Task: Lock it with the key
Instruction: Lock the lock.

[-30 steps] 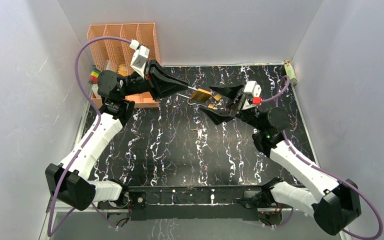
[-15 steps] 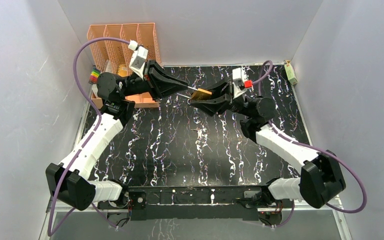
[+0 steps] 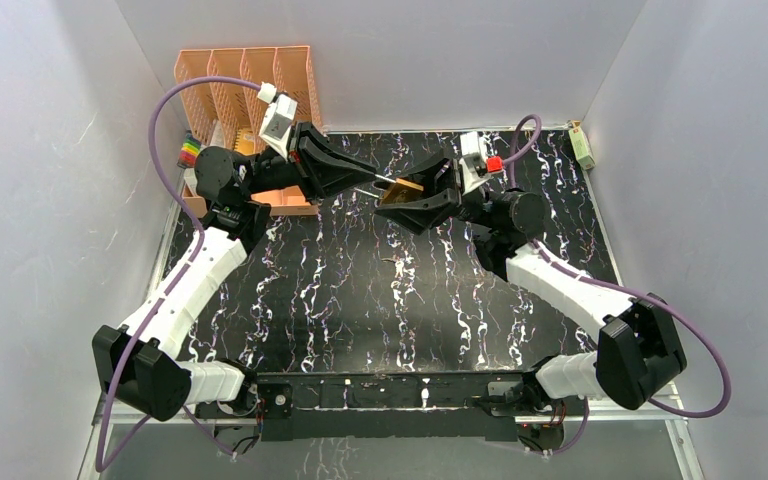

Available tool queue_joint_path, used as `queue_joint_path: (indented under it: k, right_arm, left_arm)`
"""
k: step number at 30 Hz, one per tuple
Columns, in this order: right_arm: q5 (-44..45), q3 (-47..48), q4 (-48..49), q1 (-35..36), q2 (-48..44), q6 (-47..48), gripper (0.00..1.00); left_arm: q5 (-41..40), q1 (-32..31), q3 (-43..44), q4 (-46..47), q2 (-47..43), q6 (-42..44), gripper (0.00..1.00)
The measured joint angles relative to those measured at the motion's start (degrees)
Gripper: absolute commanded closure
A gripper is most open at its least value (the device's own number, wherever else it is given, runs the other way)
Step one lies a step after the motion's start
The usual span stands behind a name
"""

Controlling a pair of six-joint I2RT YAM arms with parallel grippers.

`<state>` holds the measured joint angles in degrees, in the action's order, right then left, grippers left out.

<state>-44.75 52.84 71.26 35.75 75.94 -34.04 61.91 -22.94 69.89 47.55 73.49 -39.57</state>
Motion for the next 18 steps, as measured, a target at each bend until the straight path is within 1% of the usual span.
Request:
queue_joint_path:
  k: [4, 8, 15, 17, 18]
  right_arm:
    - [0.0, 0.3, -0.8, 0.0, -0.2, 0.8, 0.46]
    - [0.0, 1.0, -0.8, 0.0, -0.2, 1.1, 0.52]
    - [1.1, 1.2, -0.9, 0.0, 0.0, 1.2, 0.77]
    - [1.6, 1.5, -0.9, -0.1, 0.3, 1.0, 0.9]
    - [2.0, 1.7, -1.0, -0.1, 0.5, 0.9, 1.0]
  left_arm:
    - [0.0, 0.0, 0.0, 0.0, 0.0, -0.1, 1.0]
    - [0.0, 0.0, 0.0, 0.0, 0.0, -0.1, 1.0]
    - [0.1, 0.0, -0.2, 0.0, 0.0, -0.2, 1.0]
    - [0.1, 0.0, -0.3, 0.3, 0.0, -0.1, 1.0]
    - [-0.2, 0.0, -0.3, 0.5, 0.0, 0.1, 1.0]
